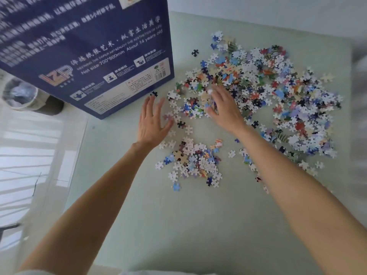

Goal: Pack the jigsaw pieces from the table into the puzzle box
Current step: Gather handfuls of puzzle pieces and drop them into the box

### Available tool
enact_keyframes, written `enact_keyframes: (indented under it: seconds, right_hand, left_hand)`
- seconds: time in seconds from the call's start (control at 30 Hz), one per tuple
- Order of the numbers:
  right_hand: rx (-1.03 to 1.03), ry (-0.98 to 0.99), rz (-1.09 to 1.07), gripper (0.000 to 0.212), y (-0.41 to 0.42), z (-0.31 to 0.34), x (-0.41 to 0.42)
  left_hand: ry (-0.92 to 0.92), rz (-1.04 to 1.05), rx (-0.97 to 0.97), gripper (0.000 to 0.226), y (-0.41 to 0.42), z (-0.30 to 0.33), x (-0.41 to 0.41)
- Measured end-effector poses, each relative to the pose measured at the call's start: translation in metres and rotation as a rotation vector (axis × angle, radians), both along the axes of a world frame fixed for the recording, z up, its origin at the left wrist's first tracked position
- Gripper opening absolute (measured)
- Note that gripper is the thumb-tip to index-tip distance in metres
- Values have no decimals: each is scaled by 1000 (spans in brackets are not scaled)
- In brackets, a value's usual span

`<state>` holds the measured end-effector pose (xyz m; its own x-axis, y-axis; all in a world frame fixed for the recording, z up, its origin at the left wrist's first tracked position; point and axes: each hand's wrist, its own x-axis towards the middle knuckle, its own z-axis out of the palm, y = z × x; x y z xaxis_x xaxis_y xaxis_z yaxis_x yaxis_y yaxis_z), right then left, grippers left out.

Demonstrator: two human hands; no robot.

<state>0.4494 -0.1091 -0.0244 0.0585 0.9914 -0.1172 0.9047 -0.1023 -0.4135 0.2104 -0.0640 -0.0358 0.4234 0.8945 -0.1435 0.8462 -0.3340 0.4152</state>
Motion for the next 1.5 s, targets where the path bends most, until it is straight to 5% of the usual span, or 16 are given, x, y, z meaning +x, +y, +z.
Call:
enact_keyframes:
  seconds: [0.3, 0.53, 0.7, 1.0, 1.1, 1.27, 1.5]
  right_hand:
    - [-205, -151, 355, 50, 90, -14, -26]
    - [-143, -40, 317, 49, -10, -21, -33]
    - [-142, 126, 221, 51, -77, -14, -48]
    - [50, 88, -109, 24, -78, -3, -35]
    - [-80, -27, -189, 40, -86, 4, -33]
    - [-318, -164, -59, 104, -107, 11, -55]
    - [-328, -58, -53, 122, -115, 9, -80]
  left_hand:
    - [185, -37, -31, 74, 16, -9, 10]
    - [16, -9, 60, 61, 10, -1, 10]
    - [124, 104, 0, 60, 22, 2, 12]
    - [-47, -430, -14, 23, -13, 8, 11]
    - [-1, -324, -22, 47, -33, 11, 4]
    - [220, -254, -181, 121, -59, 18, 0]
    - [181, -259, -282, 129, -80, 21, 13]
